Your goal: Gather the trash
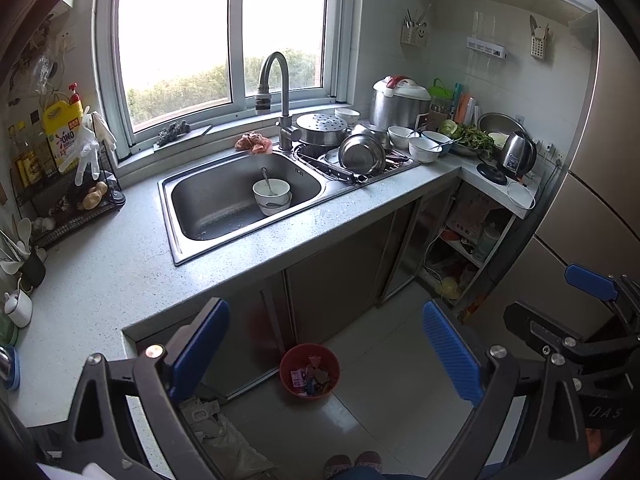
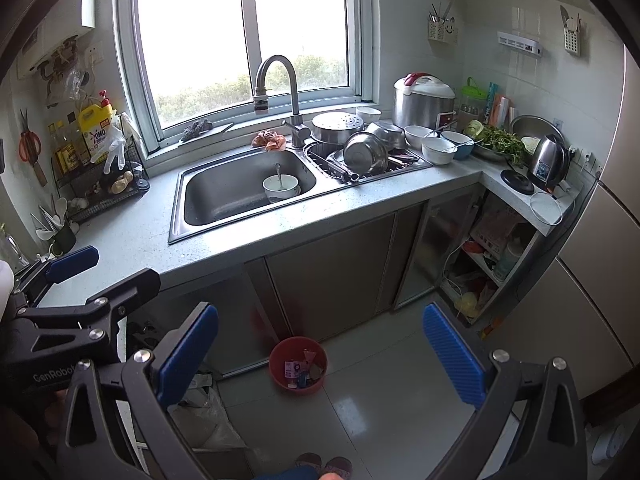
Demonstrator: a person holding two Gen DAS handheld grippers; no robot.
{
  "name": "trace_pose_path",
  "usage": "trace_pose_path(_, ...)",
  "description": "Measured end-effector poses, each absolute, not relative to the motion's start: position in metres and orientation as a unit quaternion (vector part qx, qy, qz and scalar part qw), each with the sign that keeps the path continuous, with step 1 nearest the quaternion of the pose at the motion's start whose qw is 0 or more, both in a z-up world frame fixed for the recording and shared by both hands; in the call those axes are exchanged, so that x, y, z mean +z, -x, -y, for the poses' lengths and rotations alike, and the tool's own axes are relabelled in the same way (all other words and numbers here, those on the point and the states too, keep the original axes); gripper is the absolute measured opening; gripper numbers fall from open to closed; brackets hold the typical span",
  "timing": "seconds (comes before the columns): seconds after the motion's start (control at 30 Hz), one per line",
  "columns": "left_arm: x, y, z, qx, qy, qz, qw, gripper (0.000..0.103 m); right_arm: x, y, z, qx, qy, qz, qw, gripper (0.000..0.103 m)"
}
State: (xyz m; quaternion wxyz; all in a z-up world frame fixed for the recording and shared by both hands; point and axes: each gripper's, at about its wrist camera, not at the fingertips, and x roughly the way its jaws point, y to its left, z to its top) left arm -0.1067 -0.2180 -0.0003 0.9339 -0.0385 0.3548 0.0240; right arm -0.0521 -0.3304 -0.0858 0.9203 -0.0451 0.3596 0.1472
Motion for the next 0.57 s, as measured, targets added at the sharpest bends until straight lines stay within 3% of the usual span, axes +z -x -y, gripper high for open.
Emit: trace_pose_path(0.57,-0.0085,0.1016,0.2168,0.021,0.036,-0.365,0.930,0.097,-0.0904,0.0440,0.3339,0.147,0.049,-0.369,0.916,0.102)
